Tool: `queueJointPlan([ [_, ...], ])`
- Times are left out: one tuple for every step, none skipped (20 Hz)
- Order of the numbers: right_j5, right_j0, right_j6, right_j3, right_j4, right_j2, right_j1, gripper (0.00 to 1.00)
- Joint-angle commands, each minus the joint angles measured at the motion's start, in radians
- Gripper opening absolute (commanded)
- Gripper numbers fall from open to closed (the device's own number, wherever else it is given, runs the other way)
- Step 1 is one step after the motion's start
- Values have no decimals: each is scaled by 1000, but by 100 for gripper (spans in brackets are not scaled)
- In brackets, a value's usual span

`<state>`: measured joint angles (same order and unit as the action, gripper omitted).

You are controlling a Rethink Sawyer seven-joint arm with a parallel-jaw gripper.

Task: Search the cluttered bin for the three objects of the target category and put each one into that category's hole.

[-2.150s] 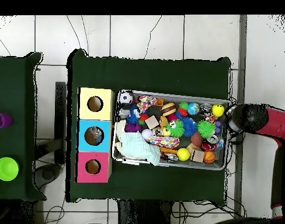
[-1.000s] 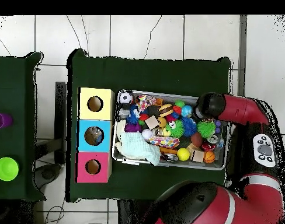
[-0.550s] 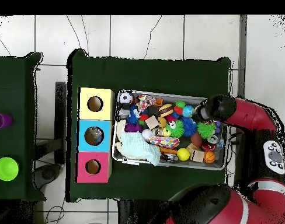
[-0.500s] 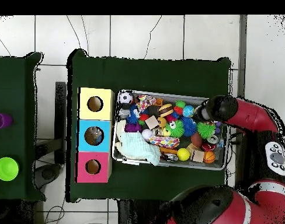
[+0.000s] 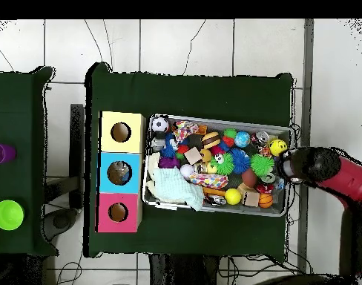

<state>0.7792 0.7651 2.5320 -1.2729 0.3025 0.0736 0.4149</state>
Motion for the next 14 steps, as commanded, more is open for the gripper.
queueJointPlan([
  [-28,113,-310,-236,77,69,49,100],
  [-30,121,-315,-239,84,75,49,100],
  [-33,136,-329,-241,92,85,41,100],
  [-38,148,-339,-239,102,96,31,100],
  [-42,159,-349,-237,112,107,22,100],
  [-49,166,-350,-239,121,115,16,100],
  [-70,175,-351,-241,133,122,7,100],
  [-84,180,-346,-245,143,127,4,100],
  [-98,185,-341,-250,153,131,0,100],
  [-106,187,-336,-251,162,134,-2,100],
  [-111,190,-336,-246,172,139,-7,100],
  [-117,193,-337,-241,183,143,-13,100],
  [-130,194,-337,-230,198,145,-23,100],
  [-137,197,-339,-226,207,149,-29,100],
])
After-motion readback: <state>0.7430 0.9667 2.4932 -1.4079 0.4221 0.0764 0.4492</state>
